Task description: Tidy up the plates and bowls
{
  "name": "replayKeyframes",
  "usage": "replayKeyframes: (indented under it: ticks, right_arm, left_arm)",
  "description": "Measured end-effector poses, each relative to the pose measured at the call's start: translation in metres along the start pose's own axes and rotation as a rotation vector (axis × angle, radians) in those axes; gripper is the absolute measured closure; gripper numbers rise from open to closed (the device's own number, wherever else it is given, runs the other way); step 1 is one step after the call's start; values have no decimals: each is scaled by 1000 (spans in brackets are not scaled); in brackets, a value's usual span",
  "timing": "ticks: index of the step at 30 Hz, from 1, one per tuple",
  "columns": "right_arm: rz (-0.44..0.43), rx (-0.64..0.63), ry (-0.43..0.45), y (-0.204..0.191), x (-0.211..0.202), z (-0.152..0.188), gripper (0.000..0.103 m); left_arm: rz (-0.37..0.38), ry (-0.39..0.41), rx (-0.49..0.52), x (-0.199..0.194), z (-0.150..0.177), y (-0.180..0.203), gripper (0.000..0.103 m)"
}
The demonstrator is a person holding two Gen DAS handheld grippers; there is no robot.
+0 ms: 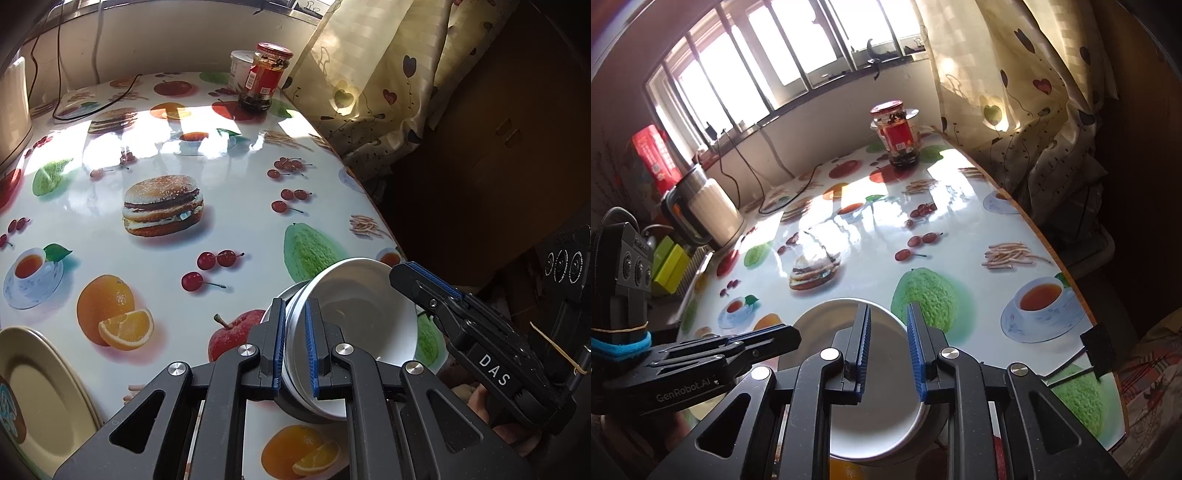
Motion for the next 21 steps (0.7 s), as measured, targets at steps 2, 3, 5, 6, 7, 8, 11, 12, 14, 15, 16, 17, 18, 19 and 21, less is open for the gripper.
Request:
replayKeyframes:
  ticks: [2,3,5,6,7,8,11,12,14,15,16,17,18,19,21]
  right_arm:
    - [7,-1,1,1,2,-1,92]
    - [2,3,-2,2,4,-1,92]
    - [-8,15,-13,5,6,-1,95]
    - [-2,12,-15,5,8,-1,97]
    - [4,11,-23,5,11,0,99]
    - [6,13,-32,6,13,2,99]
    - [8,22,-44,7,17,5,99]
    - [3,30,-45,8,18,5,99]
    - [2,40,-45,9,18,6,99]
    - [5,40,-42,9,17,6,99]
    - [9,40,-39,9,16,6,99]
    - [8,41,-38,9,15,6,99]
    - [7,44,-37,9,14,6,99]
    - [10,47,-36,9,13,6,99]
    - [8,51,-30,9,11,6,99]
  left_arm:
    - [2,-2,-1,1,0,-1,93]
    - [1,-1,-3,1,-1,-1,93]
    - [3,-1,4,2,-1,-1,93]
    - [6,-2,0,3,-1,-1,93]
    - [8,-3,-2,3,-1,-2,93]
    - [6,-4,2,4,-1,-2,93]
    - [5,-5,2,4,-1,-2,93]
    - [5,-4,5,4,-1,-2,93]
    - [8,-5,4,4,-1,-3,93]
    - [7,-4,6,4,-1,-3,93]
    - [6,-4,5,5,-1,-2,93]
    - [7,-2,7,5,-1,-2,93]
    - [7,0,8,5,-1,-2,93]
    - [10,2,6,5,0,-2,93]
    - [13,4,7,5,1,-2,93]
Point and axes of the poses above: each gripper's, at about its wrist camera, not at the fingertips, and x roughly the way its jaws point, y to its right, z to its underside, the point moved 1 cm from there along x, roughly the way its jaws point, and after that the axes turned 10 degrees about z, right-handed, at the moved point
